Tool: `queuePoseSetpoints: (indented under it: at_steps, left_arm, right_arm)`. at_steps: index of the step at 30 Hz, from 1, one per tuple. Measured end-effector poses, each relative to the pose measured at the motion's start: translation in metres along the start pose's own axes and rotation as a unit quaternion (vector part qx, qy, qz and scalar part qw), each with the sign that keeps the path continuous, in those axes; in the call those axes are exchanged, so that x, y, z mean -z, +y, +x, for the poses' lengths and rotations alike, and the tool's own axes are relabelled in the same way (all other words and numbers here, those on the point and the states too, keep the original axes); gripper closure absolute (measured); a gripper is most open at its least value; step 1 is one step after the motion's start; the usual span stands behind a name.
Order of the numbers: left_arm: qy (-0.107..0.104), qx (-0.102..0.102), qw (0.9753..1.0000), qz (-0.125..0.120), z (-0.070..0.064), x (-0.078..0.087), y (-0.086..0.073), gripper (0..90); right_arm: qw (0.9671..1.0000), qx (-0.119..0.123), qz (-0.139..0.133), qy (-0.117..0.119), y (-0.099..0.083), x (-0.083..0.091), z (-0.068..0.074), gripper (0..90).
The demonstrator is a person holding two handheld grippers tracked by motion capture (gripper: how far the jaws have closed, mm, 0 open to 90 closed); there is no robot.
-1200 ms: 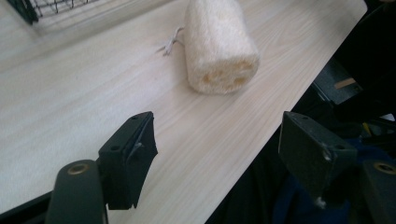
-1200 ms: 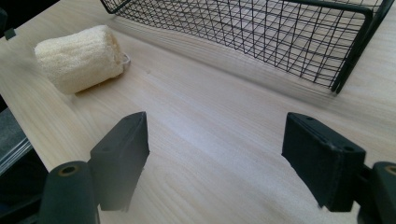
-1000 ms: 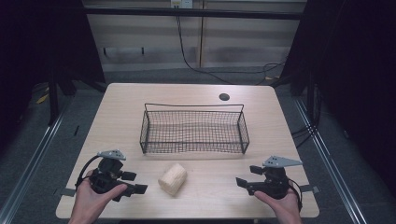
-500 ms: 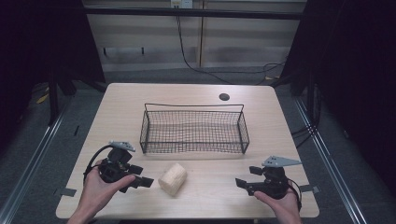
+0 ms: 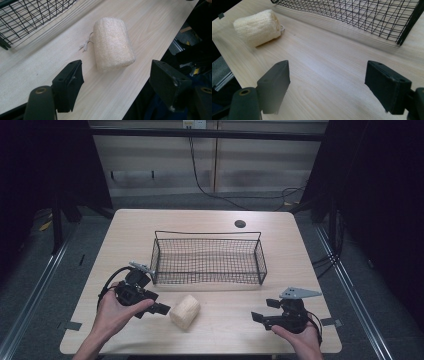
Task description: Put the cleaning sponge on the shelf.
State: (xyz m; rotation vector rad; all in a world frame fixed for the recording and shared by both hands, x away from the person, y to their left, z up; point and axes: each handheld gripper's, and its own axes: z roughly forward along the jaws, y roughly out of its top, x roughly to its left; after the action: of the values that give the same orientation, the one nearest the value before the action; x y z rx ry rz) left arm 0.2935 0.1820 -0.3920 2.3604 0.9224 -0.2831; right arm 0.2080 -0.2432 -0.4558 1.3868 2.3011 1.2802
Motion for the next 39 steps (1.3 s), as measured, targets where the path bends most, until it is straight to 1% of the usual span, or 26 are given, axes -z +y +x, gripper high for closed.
queuePoseSetpoints:
  at_steps: [3,6,7,8,11,13,14,15,18,19,21,22,25,26,27,28,30,32,34,35,36,39]
  left_arm:
    - [0.001,0.001,0.9999,0.013,-0.001,-0.001,0.007,26.8]
    - [0.01,-0.003,0.9998,0.02,-0.003,-0.002,0.014,26.9]
    - [0.009,-0.006,0.9997,0.021,-0.004,-0.002,0.016,26.9]
    - [0.004,-0.006,0.9997,0.021,-0.005,-0.002,0.018,26.9]
    - [0.006,-0.004,0.9996,0.027,-0.007,-0.005,0.023,27.6]
    - [0.007,0.002,0.9996,0.029,-0.008,-0.005,0.026,27.9]
    - [0.006,-0.003,0.9995,0.031,-0.007,-0.004,0.028,27.7]
    - [0.001,0.0,0.9996,0.028,-0.008,-0.004,0.03,27.3]
    - [-0.001,-0.001,0.9995,0.031,-0.008,-0.005,0.034,26.4]
    - [-0.005,-0.002,0.9994,0.033,-0.008,-0.006,0.035,24.9]
    - [-0.001,-0.002,0.9992,0.039,-0.008,-0.008,0.037,24.9]
    - [-0.001,-0.001,0.9993,0.038,-0.008,-0.01,0.038,24.9]
    - [-0.005,-0.001,0.9991,0.043,-0.008,-0.013,0.041,25.9]
    - [-0.002,-0.001,0.9987,0.05,-0.008,-0.014,0.042,25.9]
    - [-0.002,0.001,0.9986,0.053,-0.008,-0.015,0.043,26.2]
    - [-0.002,0.004,0.9987,0.05,-0.009,-0.017,0.043,26.2]
    - [-0.002,0.0,0.9983,0.059,-0.008,-0.019,0.045,26.5]
    - [-0.001,0.006,0.9981,0.061,-0.007,-0.022,0.046,26.6]
    - [0.0,0.01,0.9976,0.068,-0.005,-0.026,0.046,26.8]
    - [0.001,0.013,0.9976,0.067,-0.004,-0.028,0.046,27.3]
    - [0.0,0.012,0.9972,0.074,-0.003,-0.029,0.047,27.3]
    - [0.001,0.017,0.9968,0.078,-0.001,-0.034,0.048,27.3]
  right_arm:
    - [1.0,-0.002,0.003,0.0,0.0,0.0,0.001,19.7]
    - [1.0,-0.002,0.004,0.001,0.0,0.0,0.001,19.7]
    - [1.0,-0.002,0.004,0.002,0.0,0.0,0.001,19.7]
    - [1.0,-0.002,0.004,0.002,0.0,0.0,0.001,19.7]
    - [1.0,-0.003,0.004,0.003,0.0,0.0,0.001,19.7]
    - [1.0,-0.003,0.006,0.002,0.0,-0.001,0.001,19.7]
    - [1.0,-0.004,0.007,0.001,0.0,-0.001,0.0,19.7]
    - [1.0,-0.004,0.008,0.001,0.0,-0.001,0.001,19.7]
    - [1.0,-0.005,0.009,0.001,0.0,-0.001,0.001,19.7]
    - [1.0,-0.003,0.008,0.001,0.0,-0.001,0.0,19.7]
    - [1.0,-0.002,0.009,0.002,0.0,-0.001,0.001,19.7]
    - [1.0,-0.002,0.009,0.002,0.0,-0.001,0.001,19.7]
    - [1.0,-0.003,0.009,0.002,0.0,-0.001,0.0,19.7]
    - [1.0,-0.003,0.009,0.002,0.0,-0.001,0.0,19.7]
    - [1.0,-0.002,0.009,0.001,0.0,-0.001,0.0,19.7]
    - [0.9999,-0.004,0.01,0.002,0.0,-0.001,0.001,19.7]
    - [0.9999,-0.004,0.01,0.003,0.0,-0.001,0.001,19.7]
    - [0.9999,-0.001,0.01,0.004,0.0,-0.001,0.001,19.7]
    - [0.9999,-0.001,0.009,0.004,0.0,-0.001,0.001,19.7]
    - [0.9999,-0.004,0.011,0.003,0.0,-0.001,0.001,19.7]
    - [0.9999,-0.004,0.011,0.003,0.0,-0.001,0.001,19.7]
    - [0.9999,-0.004,0.012,0.003,0.0,-0.001,0.0,19.7]
